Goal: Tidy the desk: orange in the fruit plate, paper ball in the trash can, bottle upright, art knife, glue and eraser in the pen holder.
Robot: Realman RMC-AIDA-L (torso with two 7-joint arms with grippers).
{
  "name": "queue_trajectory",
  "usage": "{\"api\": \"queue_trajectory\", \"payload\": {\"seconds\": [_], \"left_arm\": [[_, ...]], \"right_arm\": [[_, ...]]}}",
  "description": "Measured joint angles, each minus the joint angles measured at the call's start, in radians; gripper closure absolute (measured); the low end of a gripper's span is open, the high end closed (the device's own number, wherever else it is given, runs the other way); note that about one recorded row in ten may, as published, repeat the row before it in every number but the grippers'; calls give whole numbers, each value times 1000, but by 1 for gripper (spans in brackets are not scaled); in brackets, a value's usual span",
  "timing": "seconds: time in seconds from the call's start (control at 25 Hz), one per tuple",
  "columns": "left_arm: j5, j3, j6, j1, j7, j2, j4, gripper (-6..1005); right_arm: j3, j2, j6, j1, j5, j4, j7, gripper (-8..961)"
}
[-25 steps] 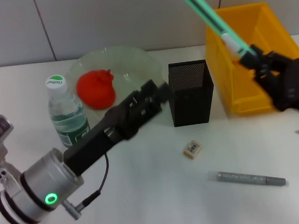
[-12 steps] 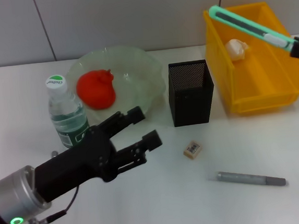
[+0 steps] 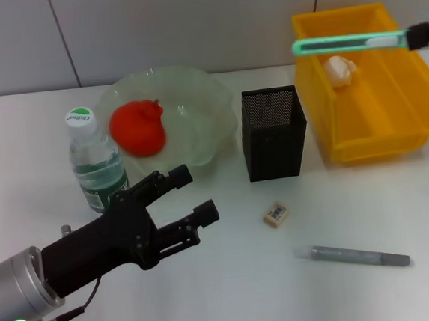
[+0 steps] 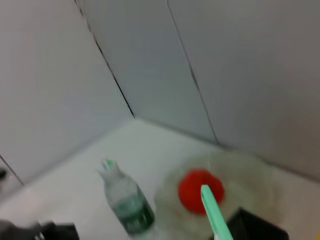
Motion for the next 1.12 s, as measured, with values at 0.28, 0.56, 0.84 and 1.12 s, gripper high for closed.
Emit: {"api": "queue_trajectory", "payload": {"seconds": [0.28, 0.56, 0.84, 1.12], "left_arm": [[-6, -4, -24, -5, 28, -7, -17, 154], [-6, -20, -30, -5, 46, -15, -17, 154], [-1, -32, -34, -6, 47, -18, -15, 154], [-2, -32, -35, -7, 47, -22, -17, 154]], "right_arm": [[-91, -18, 28, 253, -349, 99, 98, 740], [-220, 12, 165, 399, -495, 236, 117, 731], [-357, 47, 247, 443, -507, 288, 151, 722], [-395, 118, 322, 452, -591, 292, 165, 713]]}}
